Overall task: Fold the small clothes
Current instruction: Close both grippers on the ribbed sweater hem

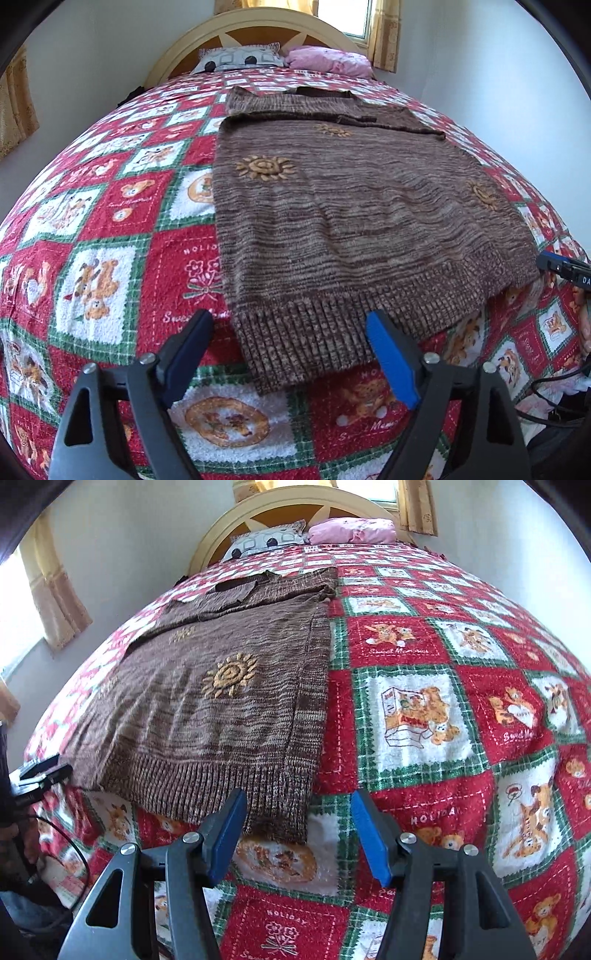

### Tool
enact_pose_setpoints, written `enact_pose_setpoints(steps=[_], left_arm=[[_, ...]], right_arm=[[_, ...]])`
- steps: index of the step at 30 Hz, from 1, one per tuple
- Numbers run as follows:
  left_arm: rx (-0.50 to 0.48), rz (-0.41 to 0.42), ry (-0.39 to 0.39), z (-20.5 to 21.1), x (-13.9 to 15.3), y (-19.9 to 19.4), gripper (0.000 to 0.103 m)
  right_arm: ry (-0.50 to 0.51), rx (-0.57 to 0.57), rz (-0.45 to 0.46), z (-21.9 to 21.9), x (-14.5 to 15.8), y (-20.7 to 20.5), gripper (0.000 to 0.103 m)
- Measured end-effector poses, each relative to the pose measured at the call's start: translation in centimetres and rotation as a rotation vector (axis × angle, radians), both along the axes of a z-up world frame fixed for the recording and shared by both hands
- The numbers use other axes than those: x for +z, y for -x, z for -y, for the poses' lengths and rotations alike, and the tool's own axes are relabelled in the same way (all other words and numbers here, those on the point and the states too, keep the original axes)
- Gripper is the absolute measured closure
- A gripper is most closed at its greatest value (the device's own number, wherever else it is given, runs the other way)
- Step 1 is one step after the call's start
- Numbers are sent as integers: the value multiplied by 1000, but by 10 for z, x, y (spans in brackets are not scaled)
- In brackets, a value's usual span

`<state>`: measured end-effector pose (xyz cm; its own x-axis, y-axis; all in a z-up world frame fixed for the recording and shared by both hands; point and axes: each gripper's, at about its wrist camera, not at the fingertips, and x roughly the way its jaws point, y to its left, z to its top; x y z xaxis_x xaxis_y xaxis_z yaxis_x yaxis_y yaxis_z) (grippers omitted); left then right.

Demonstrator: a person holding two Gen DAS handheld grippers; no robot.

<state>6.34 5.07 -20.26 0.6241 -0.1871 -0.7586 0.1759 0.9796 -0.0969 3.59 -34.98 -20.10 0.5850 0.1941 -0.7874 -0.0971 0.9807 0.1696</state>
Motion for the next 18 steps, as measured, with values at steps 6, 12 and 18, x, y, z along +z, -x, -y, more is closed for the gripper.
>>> enact_pose_setpoints(steps=[6, 12, 18], left_arm=[[5, 19, 13, 1, -1, 3, 16], [-8, -16, 79, -8, 2, 3, 24], [-49, -28, 166, -23, 4, 8, 91]], right_arm=[[-12, 36, 23, -12, -1, 0, 63], [-55, 45, -4, -9, -2, 1, 79], [-123, 49, -17, -2, -1, 1, 97]])
